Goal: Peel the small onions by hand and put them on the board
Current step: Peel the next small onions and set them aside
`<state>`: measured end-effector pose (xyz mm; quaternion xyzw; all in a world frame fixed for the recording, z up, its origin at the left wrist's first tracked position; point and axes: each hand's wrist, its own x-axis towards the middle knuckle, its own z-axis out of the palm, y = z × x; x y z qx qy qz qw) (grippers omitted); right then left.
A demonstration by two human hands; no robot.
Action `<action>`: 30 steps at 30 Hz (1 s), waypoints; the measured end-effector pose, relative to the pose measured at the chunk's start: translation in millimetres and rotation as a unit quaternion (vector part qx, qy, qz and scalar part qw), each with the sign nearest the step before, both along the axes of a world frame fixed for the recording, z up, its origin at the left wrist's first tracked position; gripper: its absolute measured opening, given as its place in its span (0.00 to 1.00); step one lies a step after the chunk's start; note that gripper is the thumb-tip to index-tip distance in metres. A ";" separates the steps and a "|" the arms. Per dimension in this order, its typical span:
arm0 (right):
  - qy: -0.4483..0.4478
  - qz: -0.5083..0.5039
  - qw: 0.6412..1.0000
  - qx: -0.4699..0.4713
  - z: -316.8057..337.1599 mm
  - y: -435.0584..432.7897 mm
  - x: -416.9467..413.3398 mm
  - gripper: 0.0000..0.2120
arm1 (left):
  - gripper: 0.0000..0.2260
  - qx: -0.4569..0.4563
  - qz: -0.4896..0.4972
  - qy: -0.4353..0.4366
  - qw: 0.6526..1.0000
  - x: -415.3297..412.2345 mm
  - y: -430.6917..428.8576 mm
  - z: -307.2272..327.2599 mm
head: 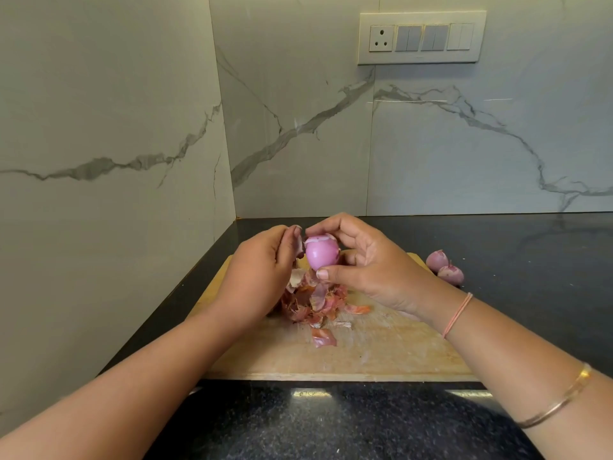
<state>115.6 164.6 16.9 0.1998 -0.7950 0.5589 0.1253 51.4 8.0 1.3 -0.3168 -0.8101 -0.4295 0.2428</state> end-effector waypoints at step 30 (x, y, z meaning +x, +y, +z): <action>0.003 -0.062 0.997 0.034 0.5 0.7 -1.8 0.15 | 0.20 -0.150 -0.029 0.154 0.976 -4.9 -5.8 2.4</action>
